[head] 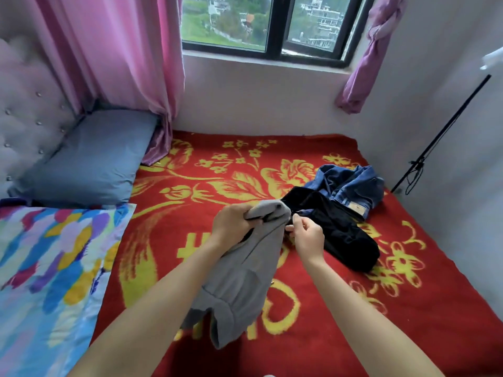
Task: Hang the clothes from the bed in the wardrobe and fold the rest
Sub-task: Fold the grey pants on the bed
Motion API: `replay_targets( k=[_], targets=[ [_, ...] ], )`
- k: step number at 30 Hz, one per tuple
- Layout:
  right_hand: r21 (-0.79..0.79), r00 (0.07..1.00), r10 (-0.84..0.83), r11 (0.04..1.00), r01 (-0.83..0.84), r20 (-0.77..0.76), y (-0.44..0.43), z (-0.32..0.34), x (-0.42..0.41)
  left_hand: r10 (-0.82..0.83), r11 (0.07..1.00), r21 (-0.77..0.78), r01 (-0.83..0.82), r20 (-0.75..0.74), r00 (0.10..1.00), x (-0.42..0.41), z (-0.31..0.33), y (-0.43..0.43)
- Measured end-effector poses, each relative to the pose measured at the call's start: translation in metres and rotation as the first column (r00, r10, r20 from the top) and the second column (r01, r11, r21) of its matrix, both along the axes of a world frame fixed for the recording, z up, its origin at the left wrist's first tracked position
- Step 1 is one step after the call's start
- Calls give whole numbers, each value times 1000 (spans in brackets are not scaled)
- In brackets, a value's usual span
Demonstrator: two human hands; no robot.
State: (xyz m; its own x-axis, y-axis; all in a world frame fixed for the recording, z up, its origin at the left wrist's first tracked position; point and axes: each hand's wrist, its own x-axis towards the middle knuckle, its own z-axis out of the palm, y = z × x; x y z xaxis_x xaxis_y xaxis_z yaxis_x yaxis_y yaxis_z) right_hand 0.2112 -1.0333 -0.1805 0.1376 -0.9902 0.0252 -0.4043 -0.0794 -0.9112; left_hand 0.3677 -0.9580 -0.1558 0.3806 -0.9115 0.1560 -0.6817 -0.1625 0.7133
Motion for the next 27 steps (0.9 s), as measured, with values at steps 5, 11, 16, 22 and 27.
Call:
replay_targets(
  k=[5,11,16,22,27],
  targets=[
    [57,984,20,998,-10,-175,37,-34,-30,109,987,-123,-102,58,992,-21,34,-18],
    [174,893,299,952,-253,-336,75,-45,-22,184,978,-139,-154,239,953,-55,68,-48],
    [6,943,156,987,-161,-293,74,-45,-22,329,938,-210,-276,285,900,-64,100,-64],
    [31,985,-73,996,79,-159,22,-20,-60,480,872,-207,-443,184,858,-30,97,-50],
    [-65,988,129,989,-134,-81,-22,33,-84,406,855,252,-454,219,887,23,45,-11]
  ],
)
